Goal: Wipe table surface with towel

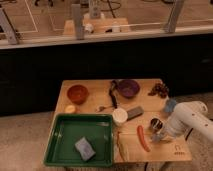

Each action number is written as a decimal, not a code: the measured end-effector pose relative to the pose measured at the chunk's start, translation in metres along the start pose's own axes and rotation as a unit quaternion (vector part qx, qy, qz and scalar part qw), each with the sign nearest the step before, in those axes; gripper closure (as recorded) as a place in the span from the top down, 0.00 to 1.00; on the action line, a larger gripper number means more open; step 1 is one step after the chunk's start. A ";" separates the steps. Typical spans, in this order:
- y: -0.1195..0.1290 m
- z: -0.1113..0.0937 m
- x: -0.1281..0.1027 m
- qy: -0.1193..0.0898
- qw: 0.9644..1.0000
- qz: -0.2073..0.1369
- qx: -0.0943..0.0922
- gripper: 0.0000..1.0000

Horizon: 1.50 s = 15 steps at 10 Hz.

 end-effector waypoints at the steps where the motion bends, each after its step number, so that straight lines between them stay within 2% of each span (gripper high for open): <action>1: 0.011 0.001 -0.001 0.000 1.000 -0.003 -0.004 0.09; 3: 0.030 -0.002 0.005 0.004 1.000 0.000 -0.009 0.09; 6: 0.066 -0.019 0.022 0.026 0.999 0.012 -0.022 0.09; 8: 0.083 -0.018 0.040 0.042 0.998 0.033 -0.034 0.09; 9: 0.084 -0.017 0.047 0.046 0.997 0.042 -0.035 0.09; 11: 0.072 -0.009 0.066 0.053 0.996 0.065 -0.027 0.09; 15: 0.016 -0.003 0.066 0.042 0.997 0.066 0.006 0.09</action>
